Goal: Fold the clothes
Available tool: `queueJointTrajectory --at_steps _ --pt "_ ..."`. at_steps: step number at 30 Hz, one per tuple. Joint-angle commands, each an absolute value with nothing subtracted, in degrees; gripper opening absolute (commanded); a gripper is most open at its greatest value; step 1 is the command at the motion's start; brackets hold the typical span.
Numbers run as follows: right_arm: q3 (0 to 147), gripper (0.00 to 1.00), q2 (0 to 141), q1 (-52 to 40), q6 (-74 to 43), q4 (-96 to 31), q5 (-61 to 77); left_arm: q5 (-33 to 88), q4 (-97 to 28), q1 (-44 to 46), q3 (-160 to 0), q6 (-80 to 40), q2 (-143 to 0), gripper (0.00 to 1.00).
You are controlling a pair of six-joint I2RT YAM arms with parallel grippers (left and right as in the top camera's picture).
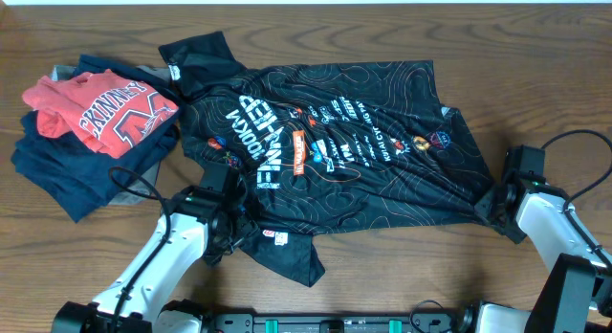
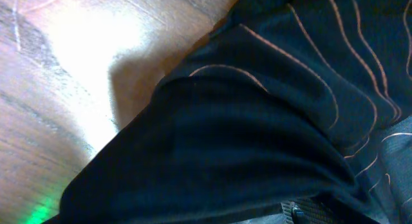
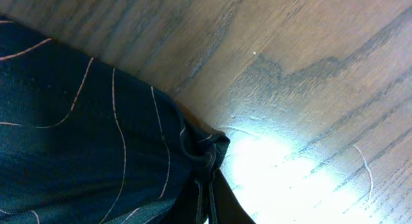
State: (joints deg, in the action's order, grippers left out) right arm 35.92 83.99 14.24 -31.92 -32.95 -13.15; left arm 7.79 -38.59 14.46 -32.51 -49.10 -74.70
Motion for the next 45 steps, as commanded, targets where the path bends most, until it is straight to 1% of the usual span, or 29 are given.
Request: queueJointTrajectory --at_steps 1,3,6,9,10,12,14,18,22,26,30,36,45 --pt "35.70 0.02 84.38 14.63 -31.16 -33.21 -14.35 6.81 -36.95 14.59 -32.27 -48.64 -74.91 0.66" --pt "35.70 0.02 84.38 14.63 -31.16 -33.21 -14.35 6.44 -35.42 14.59 -32.27 -48.49 -74.91 0.60" --pt "35.70 0.02 84.38 14.63 -31.00 -33.52 -14.35 6.55 -35.31 14.59 -32.23 -48.49 -74.91 0.38" --pt "35.70 0.02 84.38 14.63 -30.92 -33.91 -14.37 7.60 -36.45 14.59 -32.25 -48.47 -74.91 0.09" --pt "35.70 0.02 84.38 14.63 -30.65 -33.91 -14.37 8.54 -37.12 14.59 -32.25 -48.45 -74.87 0.06" --pt "35.70 0.02 84.38 14.63 -30.59 -33.95 -14.26 10.07 -38.41 14.57 -32.36 -47.33 -74.76 0.06" --pt "35.73 0.01 84.31 14.63 -29.74 -34.02 -12.80 11.66 -41.39 14.55 -33.65 -43.77 -74.67 0.06" --pt "37.43 0.01 83.37 14.85 -23.83 -35.16 -4.36 12.73 -50.37 14.48 -40.40 -34.11 -73.78 0.06" --pt "43.88 0.01 79.18 16.32 -21.69 -42.28 -0.34 13.52 -61.12 14.24 -54.78 -22.96 -72.71 0.06" --pt "53.34 0.01 72.90 16.97 -18.68 -50.19 2.70 13.50 -68.88 12.64 -71.61 -17.54 -72.44 0.06" --pt "63.81 0.01 67.11 16.99 -17.06 -58.06 2.92 13.50 -74.04 9.89 -86.54 -16.51 -72.42 0.06" --pt "77.41 0.01 62.48 18.44 -16.97 -66.00 2.85 13.50 -78.87 5.45 -103.46 -16.49 -71.72 0.06" --pt "93.76 0.01 61.76 25.30 -14.15 -72.18 2.83 13.50 -79.83 2.37 -120.29 -16.56 -68.29 0.06"
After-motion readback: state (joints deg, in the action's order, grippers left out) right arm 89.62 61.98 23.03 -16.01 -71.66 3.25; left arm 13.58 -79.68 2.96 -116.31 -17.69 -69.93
